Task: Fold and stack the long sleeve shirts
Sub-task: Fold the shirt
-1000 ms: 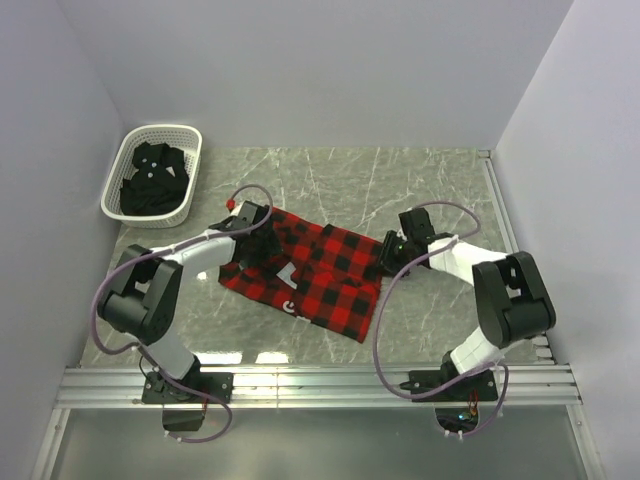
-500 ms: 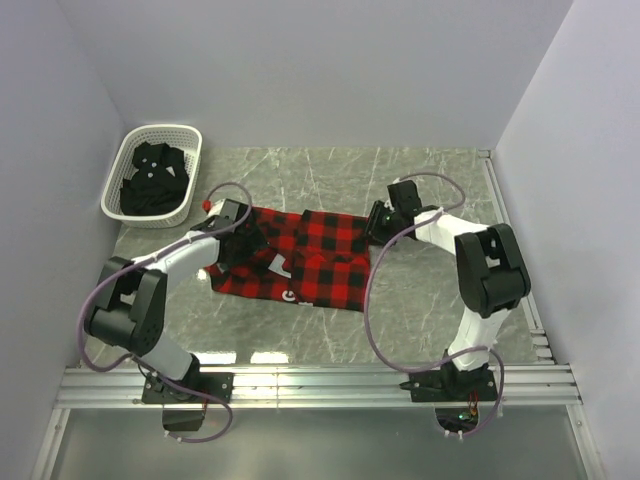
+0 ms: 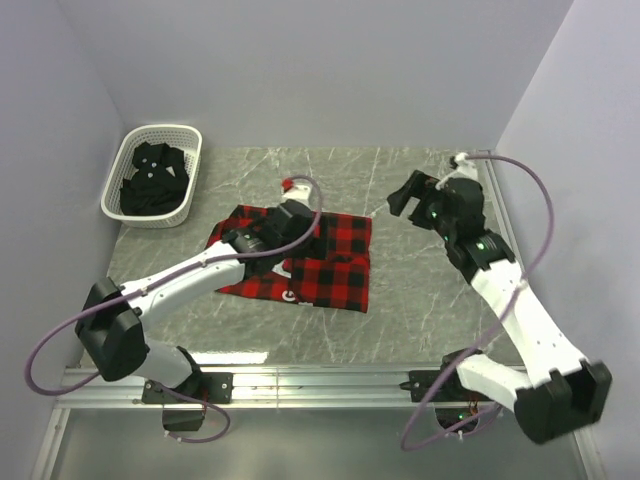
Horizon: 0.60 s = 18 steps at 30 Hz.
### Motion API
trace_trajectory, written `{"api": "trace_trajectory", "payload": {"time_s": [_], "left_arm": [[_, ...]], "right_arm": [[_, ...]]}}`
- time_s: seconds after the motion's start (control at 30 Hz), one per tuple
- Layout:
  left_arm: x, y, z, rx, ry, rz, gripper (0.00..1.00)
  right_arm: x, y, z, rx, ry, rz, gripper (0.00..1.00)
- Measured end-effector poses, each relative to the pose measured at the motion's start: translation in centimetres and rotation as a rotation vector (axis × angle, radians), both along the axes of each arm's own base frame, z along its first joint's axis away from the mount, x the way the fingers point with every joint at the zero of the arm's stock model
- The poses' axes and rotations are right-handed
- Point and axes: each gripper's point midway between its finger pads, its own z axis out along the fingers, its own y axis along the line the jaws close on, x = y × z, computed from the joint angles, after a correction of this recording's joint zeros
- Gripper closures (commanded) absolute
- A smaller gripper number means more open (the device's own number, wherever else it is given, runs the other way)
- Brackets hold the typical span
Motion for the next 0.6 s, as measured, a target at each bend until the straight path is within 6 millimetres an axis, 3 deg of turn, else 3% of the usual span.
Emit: {"api": "trace_trajectory", "payload": {"time_s": [0.13,0.3,0.4,0.6], "left_arm": [[-1.8,-4.7,-0.2,0.048,-0.018,-0.137,0.01],[-4.8,-11.7,-3.9,0.165,-0.019,-0.305,0.02],[-6.6,-14.0,-7.0,0.272,-0.01,-0.379,0.06],[-8.5,-16.0,-11.3,0.436,-0.011,-0.461,0.14]], "right_arm": [[-3.0,-2.6,0.5,-0.01,-0.041,-0.097,0.0],[-5.7,-5.2,-1.6,-0.016,-0.025,-0.21,0.0],[-6.9,-6.4,-2.5,-0.019,-0.02,-0.268,0.0],[-8.8,-8.4,-3.0,-0.002,-0.075,-0.356,0.0]]}}
